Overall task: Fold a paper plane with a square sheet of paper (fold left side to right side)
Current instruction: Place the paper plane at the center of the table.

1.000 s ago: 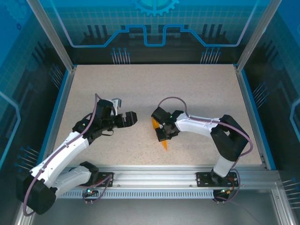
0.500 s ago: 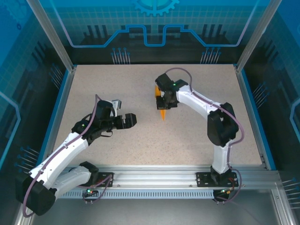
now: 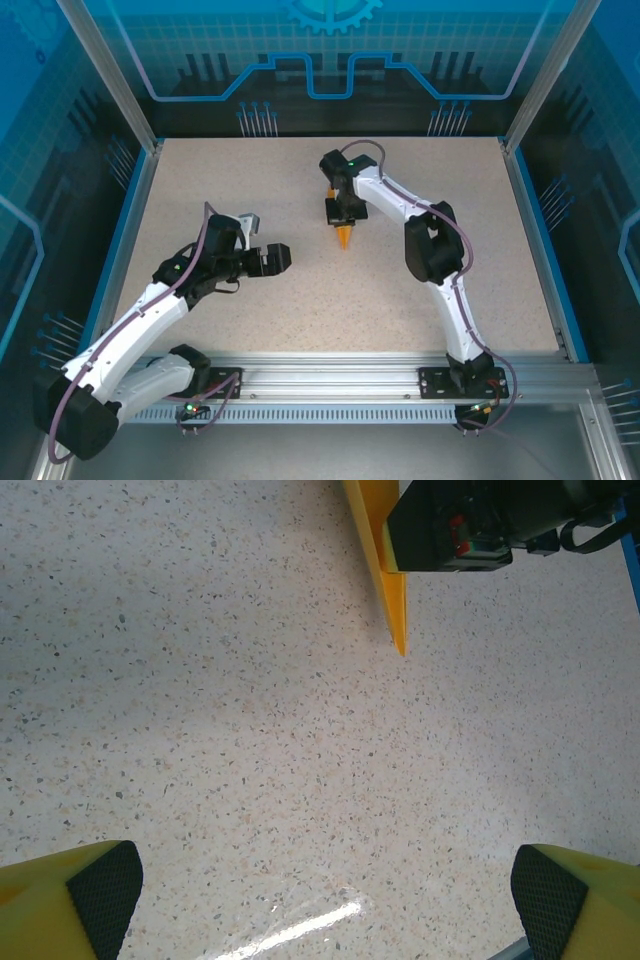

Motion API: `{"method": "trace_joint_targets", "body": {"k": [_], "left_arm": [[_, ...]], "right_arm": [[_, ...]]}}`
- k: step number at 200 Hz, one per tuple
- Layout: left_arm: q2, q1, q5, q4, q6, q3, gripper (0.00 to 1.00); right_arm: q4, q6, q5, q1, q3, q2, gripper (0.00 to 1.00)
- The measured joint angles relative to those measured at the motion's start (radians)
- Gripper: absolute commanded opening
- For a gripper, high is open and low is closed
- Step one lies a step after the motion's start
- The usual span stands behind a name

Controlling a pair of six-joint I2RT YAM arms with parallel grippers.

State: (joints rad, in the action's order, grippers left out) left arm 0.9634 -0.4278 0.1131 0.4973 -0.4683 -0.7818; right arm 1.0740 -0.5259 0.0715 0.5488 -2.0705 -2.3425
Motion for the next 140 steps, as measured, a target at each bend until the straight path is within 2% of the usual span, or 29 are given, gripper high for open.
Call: {"method": "trace_joint_targets", "body": {"k": [46, 78, 140], "left_arm": [[0.0, 0.0, 0.0, 0.0, 0.0, 0.0, 0.99], [0.0, 0.0, 0.0, 0.002, 0.0, 0.0, 0.99], [0.0, 0.0, 0.0, 0.016, 0.0, 0.0, 0.99]], "right_arm": [[0.013, -0.001, 0.0, 0.0, -0.003, -0.04, 0.08], [0.011, -0.002, -0.005, 0.0, -0.004, -0.043, 0.15], [0.01, -0.005, -0.004, 0.0, -0.004, -0.048, 0.17]]}}
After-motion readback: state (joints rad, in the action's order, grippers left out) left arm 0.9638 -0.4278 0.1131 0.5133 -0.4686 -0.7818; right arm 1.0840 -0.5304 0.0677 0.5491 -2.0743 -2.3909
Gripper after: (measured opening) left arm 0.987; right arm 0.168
